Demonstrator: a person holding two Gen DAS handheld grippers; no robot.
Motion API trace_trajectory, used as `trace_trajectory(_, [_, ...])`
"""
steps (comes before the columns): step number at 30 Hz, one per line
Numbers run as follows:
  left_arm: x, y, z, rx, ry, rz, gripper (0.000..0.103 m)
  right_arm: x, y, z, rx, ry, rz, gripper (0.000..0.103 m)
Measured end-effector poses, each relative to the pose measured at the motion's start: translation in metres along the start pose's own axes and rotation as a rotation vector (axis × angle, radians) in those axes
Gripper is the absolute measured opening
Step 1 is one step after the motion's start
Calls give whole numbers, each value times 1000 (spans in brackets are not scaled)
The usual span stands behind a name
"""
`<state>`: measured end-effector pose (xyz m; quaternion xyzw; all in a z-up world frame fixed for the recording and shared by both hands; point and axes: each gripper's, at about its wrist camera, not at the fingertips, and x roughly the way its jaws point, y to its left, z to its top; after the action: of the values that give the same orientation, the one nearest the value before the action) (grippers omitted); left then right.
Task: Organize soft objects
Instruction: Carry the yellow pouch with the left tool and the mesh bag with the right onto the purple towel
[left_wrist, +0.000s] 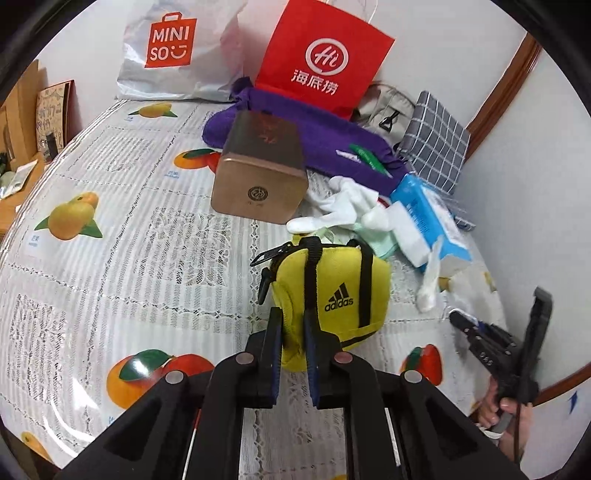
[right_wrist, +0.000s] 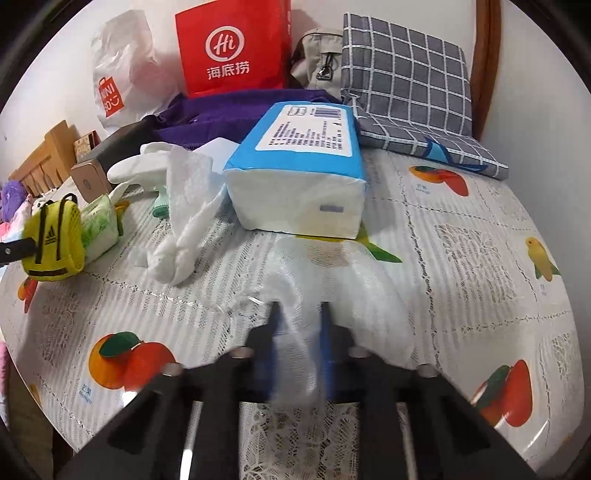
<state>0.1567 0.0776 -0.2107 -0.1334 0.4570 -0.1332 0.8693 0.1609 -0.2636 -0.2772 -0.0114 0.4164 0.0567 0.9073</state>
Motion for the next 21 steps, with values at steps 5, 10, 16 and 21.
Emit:
trace_trajectory(5, [-18, 5, 1, -9, -25, -14, 11, -8, -3, -4, 42, 20, 34, 12])
trace_trajectory(10, [-28, 7, 2, -16, -44, -20, 11, -22, -2, -1, 47, 8, 46, 11])
trace_trajectory(16, [-36, 0, 5, -4, -55, -24, 11, -40, 1, 4, 43, -10, 47, 11])
trace_trajectory(21, [-42, -8, 11, 5, -63, -31, 11, -54, 6, 10, 27, -25, 36, 10])
